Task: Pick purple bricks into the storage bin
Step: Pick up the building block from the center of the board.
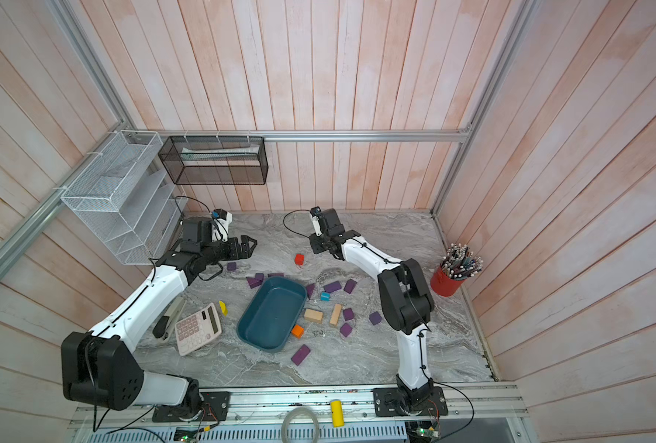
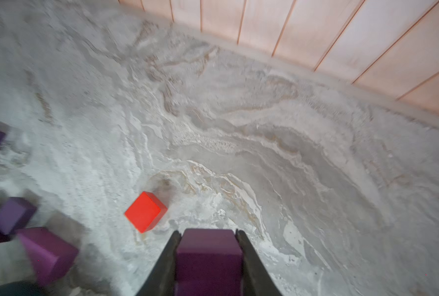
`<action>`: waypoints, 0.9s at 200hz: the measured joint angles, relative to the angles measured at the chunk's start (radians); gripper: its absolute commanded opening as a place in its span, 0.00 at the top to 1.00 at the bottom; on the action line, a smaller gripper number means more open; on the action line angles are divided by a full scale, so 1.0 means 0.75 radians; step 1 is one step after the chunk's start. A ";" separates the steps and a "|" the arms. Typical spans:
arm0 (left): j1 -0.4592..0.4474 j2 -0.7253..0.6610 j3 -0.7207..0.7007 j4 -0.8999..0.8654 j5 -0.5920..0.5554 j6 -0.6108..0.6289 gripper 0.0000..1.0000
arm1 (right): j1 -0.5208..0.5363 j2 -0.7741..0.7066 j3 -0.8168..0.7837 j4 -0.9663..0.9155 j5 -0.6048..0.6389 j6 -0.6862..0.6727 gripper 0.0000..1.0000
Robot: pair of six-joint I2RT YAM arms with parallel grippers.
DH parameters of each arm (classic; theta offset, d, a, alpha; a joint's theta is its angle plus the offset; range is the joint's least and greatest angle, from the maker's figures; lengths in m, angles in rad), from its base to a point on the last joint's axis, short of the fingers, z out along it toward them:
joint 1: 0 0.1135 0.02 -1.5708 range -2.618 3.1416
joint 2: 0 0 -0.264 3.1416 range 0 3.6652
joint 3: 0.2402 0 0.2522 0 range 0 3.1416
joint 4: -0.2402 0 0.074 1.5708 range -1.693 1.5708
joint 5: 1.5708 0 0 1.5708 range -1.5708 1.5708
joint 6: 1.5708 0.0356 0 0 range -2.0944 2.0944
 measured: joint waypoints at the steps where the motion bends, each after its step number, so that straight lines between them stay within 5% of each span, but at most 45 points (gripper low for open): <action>1: 0.003 0.001 0.000 -0.001 0.000 -0.001 0.00 | 0.003 -0.012 -0.007 0.003 0.003 0.001 0.77; 71: 0.051 0.053 0.012 -0.024 -0.008 -0.026 0.00 | 0.185 -0.375 -0.320 0.145 0.080 -0.005 0.77; 180: 0.070 0.124 0.039 -0.051 -0.062 -0.038 0.00 | 0.535 -0.639 -0.610 0.305 0.169 0.024 0.77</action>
